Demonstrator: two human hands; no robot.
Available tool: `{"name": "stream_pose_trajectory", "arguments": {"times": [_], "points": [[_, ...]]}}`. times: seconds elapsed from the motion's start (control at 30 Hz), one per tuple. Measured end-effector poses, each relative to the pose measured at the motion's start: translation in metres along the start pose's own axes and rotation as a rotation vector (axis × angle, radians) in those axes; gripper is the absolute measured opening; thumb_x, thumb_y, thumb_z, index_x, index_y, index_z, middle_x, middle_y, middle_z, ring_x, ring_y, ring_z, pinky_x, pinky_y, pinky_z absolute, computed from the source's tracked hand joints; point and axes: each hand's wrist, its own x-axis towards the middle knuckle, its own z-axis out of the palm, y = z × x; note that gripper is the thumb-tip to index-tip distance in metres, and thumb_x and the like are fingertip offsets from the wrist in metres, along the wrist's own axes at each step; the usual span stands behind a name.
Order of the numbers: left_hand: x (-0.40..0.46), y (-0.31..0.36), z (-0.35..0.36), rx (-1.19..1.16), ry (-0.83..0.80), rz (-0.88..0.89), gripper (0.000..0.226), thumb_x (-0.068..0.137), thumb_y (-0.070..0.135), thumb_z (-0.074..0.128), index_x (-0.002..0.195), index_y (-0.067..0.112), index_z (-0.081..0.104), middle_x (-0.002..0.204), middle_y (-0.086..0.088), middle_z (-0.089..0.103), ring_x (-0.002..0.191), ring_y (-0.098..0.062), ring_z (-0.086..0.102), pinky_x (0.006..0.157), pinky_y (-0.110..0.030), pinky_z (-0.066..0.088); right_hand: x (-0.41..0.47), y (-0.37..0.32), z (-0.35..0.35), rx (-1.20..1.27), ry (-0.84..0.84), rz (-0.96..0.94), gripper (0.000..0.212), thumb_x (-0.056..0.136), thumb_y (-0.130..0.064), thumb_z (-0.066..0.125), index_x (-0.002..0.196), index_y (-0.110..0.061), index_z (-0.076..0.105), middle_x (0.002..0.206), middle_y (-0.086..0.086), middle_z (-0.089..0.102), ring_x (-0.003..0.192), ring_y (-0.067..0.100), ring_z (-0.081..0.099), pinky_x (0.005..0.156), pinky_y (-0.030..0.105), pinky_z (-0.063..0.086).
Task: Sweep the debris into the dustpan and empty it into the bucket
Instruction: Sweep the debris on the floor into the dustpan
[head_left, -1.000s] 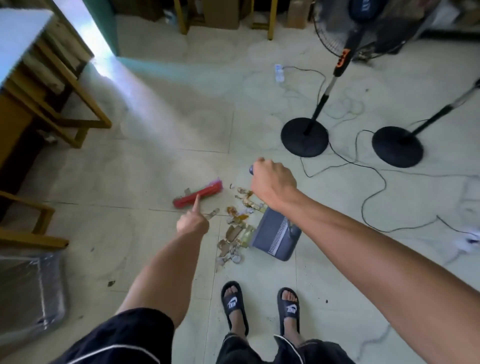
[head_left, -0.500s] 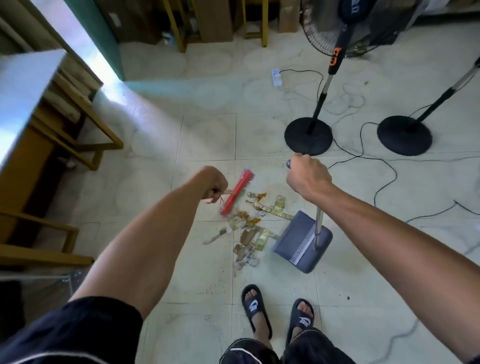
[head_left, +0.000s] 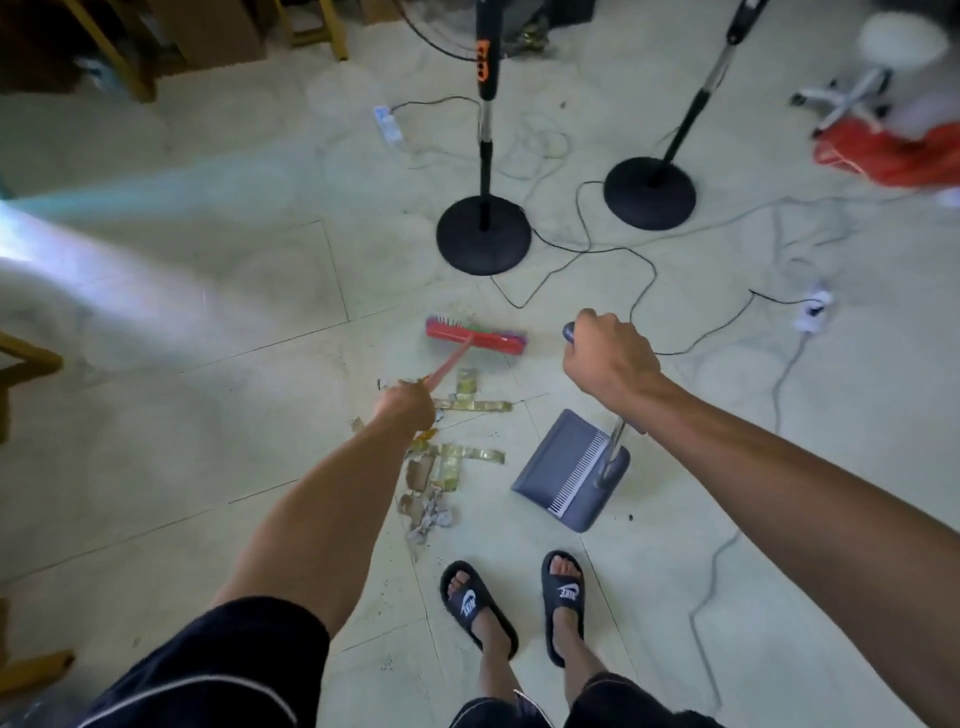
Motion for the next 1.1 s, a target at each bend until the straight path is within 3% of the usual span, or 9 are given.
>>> {"name": "stream_pose_trajectory", "arguments": {"times": [0.07, 0.3, 0.37, 0.47, 0.57, 0.63, 0.73, 0.87, 1.1], "points": [[-0.003, 0.011, 0.017, 0.020, -0.062, 0.025, 0.042, 0.100, 0.013, 0.046, 0.140, -0.002, 0.044, 0.130, -0.018, 0.059, 0.105, -0.024, 0.067, 0.075, -0.027, 0.053, -0.003, 0.009, 0.006, -0.005, -0.014, 0.006, 0.006, 0.086, -0.011, 0.055, 0.085, -0.011, 0.049, 0.065, 0.002, 0.042, 0.066, 0.031, 0.053, 0.055, 0.031, 0.033], [-0.031, -0.009, 0.003, 0.129, -0.120, -0.002, 0.042, 0.098, 0.019, 0.051, 0.137, 0.004, 0.051, 0.130, -0.013, 0.061, 0.111, -0.024, 0.064, 0.092, -0.033, 0.055, -0.014, 0.005, 0.014, -0.038, -0.042, -0.021, 0.018, 0.086, -0.009, 0.056, 0.078, -0.012, 0.041, 0.057, -0.002, 0.033, 0.059, 0.026, 0.043, 0.049, 0.028, 0.029], [-0.038, -0.019, -0.016, 0.148, -0.142, -0.022, 0.038, 0.097, 0.017, 0.054, 0.133, 0.005, 0.056, 0.119, -0.009, 0.066, 0.102, -0.020, 0.067, 0.091, -0.030, 0.055, -0.019, -0.004, 0.015, -0.044, -0.053, -0.037, 0.017, 0.085, -0.008, 0.057, 0.077, -0.011, 0.042, 0.064, 0.004, 0.047, 0.061, 0.027, 0.046, 0.050, 0.029, 0.032], [-0.042, -0.036, -0.047, 0.160, -0.215, -0.026, 0.034, 0.098, 0.010, 0.053, 0.130, -0.002, 0.056, 0.084, -0.004, 0.060, 0.065, -0.012, 0.056, 0.092, -0.026, 0.052, -0.025, -0.019, 0.015, -0.023, -0.100, -0.072, 0.003, 0.086, -0.007, 0.056, 0.087, -0.007, 0.053, 0.083, 0.011, 0.062, 0.071, 0.032, 0.059, 0.055, 0.031, 0.036], [-0.041, -0.047, -0.082, 0.129, -0.301, -0.089, 0.020, 0.099, 0.007, 0.048, 0.113, -0.004, 0.057, 0.073, -0.006, 0.058, 0.052, -0.011, 0.047, 0.060, -0.020, 0.054, -0.024, -0.015, 0.020, -0.037, -0.121, -0.055, 0.009, 0.087, -0.008, 0.056, 0.095, -0.004, 0.058, 0.087, 0.012, 0.065, 0.079, 0.033, 0.064, 0.056, 0.031, 0.039], [-0.041, -0.061, -0.097, 0.044, -0.291, -0.150, 0.018, 0.100, 0.008, 0.043, 0.093, -0.003, 0.055, 0.056, -0.005, 0.053, 0.042, -0.011, 0.044, 0.037, -0.020, 0.040, -0.026, -0.013, 0.025, -0.032, -0.136, -0.027, 0.008, 0.087, -0.008, 0.055, 0.093, -0.005, 0.058, 0.086, 0.012, 0.065, 0.076, 0.032, 0.063, 0.055, 0.030, 0.038], [-0.056, -0.148, -0.079, -0.131, -0.430, -0.308, 0.021, 0.102, 0.014, 0.034, 0.102, -0.002, 0.047, 0.043, -0.003, 0.040, 0.041, -0.013, 0.031, 0.043, -0.021, 0.027, -0.030, -0.069, 0.052, -0.035, -0.210, -0.196, 0.007, 0.089, -0.012, 0.054, 0.091, -0.006, 0.058, 0.079, 0.010, 0.061, 0.069, 0.030, 0.057, 0.053, 0.030, 0.037], [-0.052, -0.159, -0.066, -0.258, -0.310, -0.331, 0.038, 0.102, 0.017, 0.032, 0.135, -0.001, 0.041, 0.055, -0.006, 0.037, 0.042, -0.014, 0.030, 0.043, -0.024, 0.027, -0.038, -0.067, 0.059, -0.064, -0.243, -0.203, 0.012, 0.089, -0.012, 0.051, 0.078, -0.012, 0.052, 0.063, 0.002, 0.046, 0.060, 0.028, 0.050, 0.049, 0.028, 0.035], [-0.043, -0.174, -0.013, -0.247, -0.016, -0.337, 0.026, 0.098, 0.013, 0.049, 0.116, -0.006, 0.054, 0.080, -0.010, 0.063, 0.044, -0.012, 0.048, 0.035, -0.023, 0.038, -0.036, -0.066, 0.083, -0.094, -0.268, -0.237, 0.009, 0.093, -0.015, 0.049, 0.084, -0.014, 0.050, 0.062, -0.001, 0.044, 0.061, 0.026, 0.048, 0.046, 0.027, 0.030]]}}
